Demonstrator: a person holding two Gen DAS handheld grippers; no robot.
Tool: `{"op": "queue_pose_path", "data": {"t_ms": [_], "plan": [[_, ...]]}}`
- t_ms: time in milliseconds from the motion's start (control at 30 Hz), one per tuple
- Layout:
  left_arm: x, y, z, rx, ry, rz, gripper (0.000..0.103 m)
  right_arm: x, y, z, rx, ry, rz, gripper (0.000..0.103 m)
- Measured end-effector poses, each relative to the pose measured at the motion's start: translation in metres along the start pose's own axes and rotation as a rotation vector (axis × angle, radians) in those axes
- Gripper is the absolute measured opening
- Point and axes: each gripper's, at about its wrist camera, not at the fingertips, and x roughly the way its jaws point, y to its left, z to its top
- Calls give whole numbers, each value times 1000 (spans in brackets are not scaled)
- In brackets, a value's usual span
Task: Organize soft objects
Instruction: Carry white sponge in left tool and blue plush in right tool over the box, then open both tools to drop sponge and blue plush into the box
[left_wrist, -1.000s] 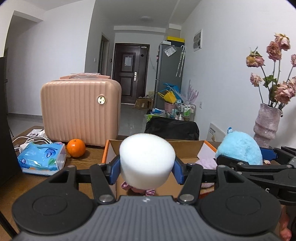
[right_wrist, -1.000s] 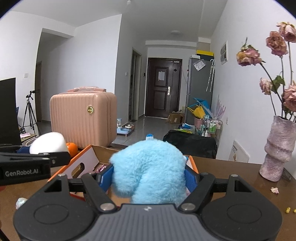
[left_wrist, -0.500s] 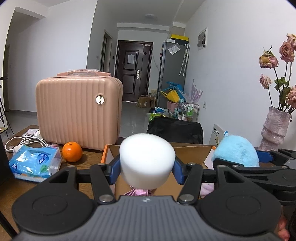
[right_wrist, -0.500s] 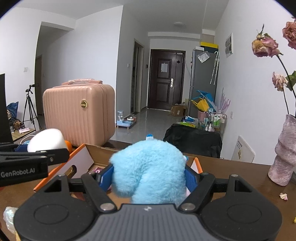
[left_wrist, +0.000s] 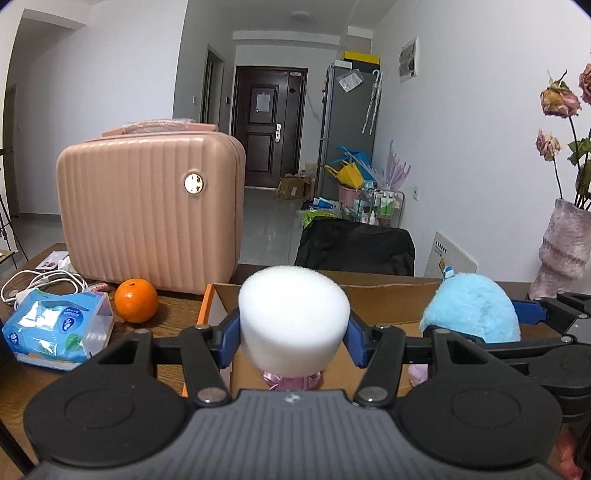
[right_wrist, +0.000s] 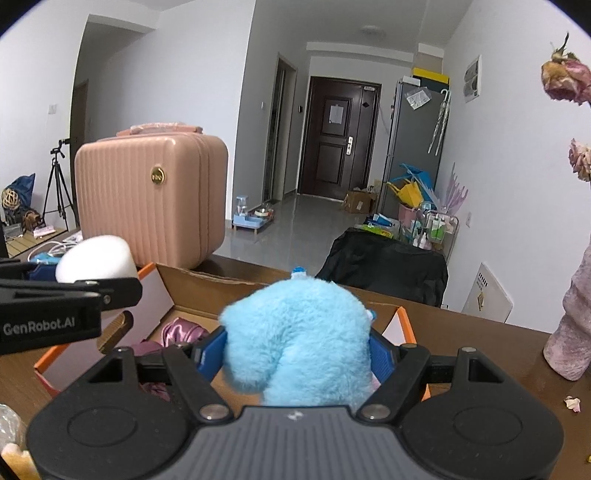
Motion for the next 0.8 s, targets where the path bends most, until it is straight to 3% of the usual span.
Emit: {"op": "queue_pose_path", "data": {"t_ms": [633, 800], "plan": [[32, 4, -12, 17, 82, 16, 57, 35, 5, -17, -7, 86, 26, 76], [32, 4, -13, 19, 81, 5, 63, 33, 5, -16, -12, 82, 19, 81]]}}
